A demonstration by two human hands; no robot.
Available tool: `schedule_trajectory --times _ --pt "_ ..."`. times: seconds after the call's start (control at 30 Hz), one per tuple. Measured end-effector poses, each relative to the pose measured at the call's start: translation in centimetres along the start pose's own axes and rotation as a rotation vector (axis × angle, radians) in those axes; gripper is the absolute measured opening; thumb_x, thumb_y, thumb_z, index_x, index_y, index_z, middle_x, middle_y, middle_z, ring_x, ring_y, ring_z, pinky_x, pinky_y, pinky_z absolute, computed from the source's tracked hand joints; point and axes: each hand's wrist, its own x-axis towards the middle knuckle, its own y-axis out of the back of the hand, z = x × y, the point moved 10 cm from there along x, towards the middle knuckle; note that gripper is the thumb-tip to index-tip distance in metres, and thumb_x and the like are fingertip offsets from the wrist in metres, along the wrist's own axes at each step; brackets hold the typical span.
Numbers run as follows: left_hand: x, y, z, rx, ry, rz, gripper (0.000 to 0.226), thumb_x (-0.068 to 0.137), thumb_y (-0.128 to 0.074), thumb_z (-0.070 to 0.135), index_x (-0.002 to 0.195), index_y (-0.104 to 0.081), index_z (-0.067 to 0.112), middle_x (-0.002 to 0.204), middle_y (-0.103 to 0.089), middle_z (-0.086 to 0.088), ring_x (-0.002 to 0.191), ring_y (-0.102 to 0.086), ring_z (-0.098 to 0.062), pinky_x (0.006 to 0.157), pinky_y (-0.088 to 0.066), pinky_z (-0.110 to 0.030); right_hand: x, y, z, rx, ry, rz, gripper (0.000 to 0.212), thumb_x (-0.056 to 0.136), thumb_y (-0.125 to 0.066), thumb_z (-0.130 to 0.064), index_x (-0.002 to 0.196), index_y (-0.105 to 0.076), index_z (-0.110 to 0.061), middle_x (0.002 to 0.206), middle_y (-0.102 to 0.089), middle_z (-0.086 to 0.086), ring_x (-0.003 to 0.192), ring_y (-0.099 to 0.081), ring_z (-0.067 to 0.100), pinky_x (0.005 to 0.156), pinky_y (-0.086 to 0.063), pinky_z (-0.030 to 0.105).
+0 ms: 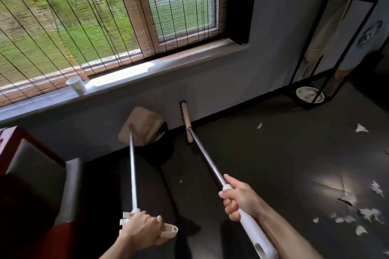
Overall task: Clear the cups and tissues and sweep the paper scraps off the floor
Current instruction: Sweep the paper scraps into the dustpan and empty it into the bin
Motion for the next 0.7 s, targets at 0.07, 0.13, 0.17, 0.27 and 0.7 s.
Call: schedule_trajectory --times 0.07,0.13,0.17,0.27,0.7 --pt "0.0 -0.4 0.6 -0.004 -0.007 -0.038 0.059 0.047 -0.061 0.076 0.037 -0.050 0.019 0.025 -0.040 0.001 0.019 -0.040 -0.015 0.038 -0.041 -0.019 0.2 -0.2 0.2 0.003 -0.009 -0.003 0.071 0.093 -0.044 0.009 0.151 -0.019 -0.024 0.052 -0.037 0.003 0.031 -0.035 0.006 0.030 -0.029 0.013" --pt "0.3 0.8 0.4 0.059 -0.033 -0.035 0.060 0.046 -0.067 0.075 0.043 -0.053 0.017 0.030 -0.046 -0.002 0.024 -0.047 -0.016 0.041 -0.043 -0.021 0.2 -0.2 0.2 0.008 -0.010 0.002 0.070 0.093 -0.044 0.009 0.151 -0.020 -0.023 0.052 -0.038 0.003 0.031 -0.035 0.005 0.030 -0.029 0.013" --pt "0.5 2.0 -0.2 0.046 -0.025 -0.034 0.059 0.053 -0.066 0.074 0.050 -0.056 0.017 0.035 -0.052 -0.004 0.031 -0.053 -0.019 0.044 -0.044 -0.023 0.2 -0.2 0.2 0.010 -0.010 0.005 0.070 0.093 -0.043 0.009 0.151 -0.020 -0.023 0.051 -0.038 0.003 0.031 -0.035 0.005 0.030 -0.029 0.013" --pt "0.3 6.4 -2.4 0.006 0.075 0.045 0.057 0.064 -0.058 0.071 0.051 -0.056 0.015 0.036 -0.053 -0.003 0.032 -0.055 -0.020 0.038 -0.042 -0.019 -0.3 -0.5 0.2 0.023 -0.003 0.010 0.070 0.093 -0.043 0.009 0.151 -0.020 -0.023 0.047 -0.041 0.002 0.030 -0.035 0.005 0.031 -0.030 0.013" --pt "-8.2 25.8 -11.6 -1.047 0.684 0.479 0.068 0.080 -0.071 0.035 0.135 -0.032 0.030 0.096 -0.059 0.002 0.073 -0.059 -0.016 0.050 -0.040 -0.021 -7.4 0.2 1.4 0.094 0.092 0.068 0.072 0.092 -0.045 0.007 0.150 -0.019 -0.027 0.041 -0.043 -0.002 0.031 -0.038 0.004 0.030 -0.031 0.013"
